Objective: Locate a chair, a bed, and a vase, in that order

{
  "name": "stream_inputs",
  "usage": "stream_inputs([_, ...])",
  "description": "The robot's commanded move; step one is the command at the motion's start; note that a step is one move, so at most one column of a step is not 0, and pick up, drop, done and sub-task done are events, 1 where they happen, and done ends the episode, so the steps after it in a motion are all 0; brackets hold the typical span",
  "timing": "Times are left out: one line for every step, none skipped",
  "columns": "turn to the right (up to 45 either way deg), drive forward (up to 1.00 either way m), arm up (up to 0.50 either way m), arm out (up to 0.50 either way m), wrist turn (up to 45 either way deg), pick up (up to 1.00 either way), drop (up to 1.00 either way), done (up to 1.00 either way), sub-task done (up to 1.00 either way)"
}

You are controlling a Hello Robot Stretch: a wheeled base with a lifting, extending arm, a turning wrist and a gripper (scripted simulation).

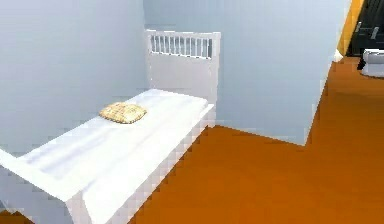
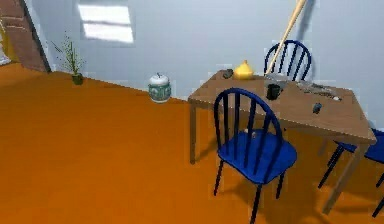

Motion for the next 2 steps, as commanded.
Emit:
stream_inputs([-18.0,0.0,0.0,0.0,0.0,0.0,0.0,0.0,0.0])
stream_inputs([0.0,0.0,0.0,0.0,0.0,0.0,0.0,0.0,1.0])
